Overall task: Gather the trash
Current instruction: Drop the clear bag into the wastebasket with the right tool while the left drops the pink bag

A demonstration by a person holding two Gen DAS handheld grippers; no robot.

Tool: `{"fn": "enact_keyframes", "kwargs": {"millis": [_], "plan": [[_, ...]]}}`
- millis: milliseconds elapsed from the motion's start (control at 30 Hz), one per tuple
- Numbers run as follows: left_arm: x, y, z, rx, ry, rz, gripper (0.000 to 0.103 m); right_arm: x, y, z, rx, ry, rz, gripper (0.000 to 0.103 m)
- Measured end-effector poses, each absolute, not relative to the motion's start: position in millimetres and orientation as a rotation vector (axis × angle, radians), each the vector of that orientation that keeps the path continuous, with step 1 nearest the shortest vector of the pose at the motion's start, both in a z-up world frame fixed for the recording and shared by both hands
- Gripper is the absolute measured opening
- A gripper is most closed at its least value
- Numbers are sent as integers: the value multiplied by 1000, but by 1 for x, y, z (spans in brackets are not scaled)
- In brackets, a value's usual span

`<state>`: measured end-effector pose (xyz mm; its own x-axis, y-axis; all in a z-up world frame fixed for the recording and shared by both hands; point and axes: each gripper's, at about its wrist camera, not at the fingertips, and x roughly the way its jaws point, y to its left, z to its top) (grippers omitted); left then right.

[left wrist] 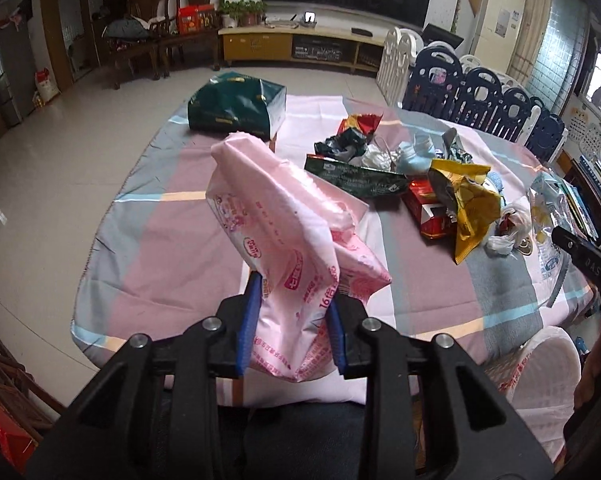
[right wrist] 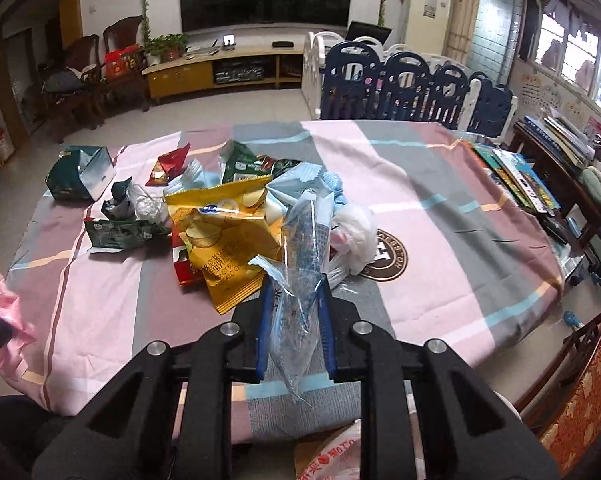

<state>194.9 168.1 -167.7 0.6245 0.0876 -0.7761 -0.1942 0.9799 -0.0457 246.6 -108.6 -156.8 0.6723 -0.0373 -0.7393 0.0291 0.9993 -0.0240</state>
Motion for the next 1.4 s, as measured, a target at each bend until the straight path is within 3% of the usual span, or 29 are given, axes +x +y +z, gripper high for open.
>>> {"fn": "enact_keyframes", "kwargs": {"millis": [267,667,933,1233,1400], "plan": [[162,199,-158,-149,824,184,31,220,-119,-112,20,777,-130,22],[147,223,-134,-202,750,184,31,164,-165,-108,31,811,-368,22],[138,214,-128,-206,741,133,31,124,-228,-172,125,997,-529,22],[133,175,-124,-162,759,23,31,112,-243,-259,170,1236,-550,22],[133,149,-127,-138,783,-56,31,107,-249,-281,201,1291,-534,22]]}}
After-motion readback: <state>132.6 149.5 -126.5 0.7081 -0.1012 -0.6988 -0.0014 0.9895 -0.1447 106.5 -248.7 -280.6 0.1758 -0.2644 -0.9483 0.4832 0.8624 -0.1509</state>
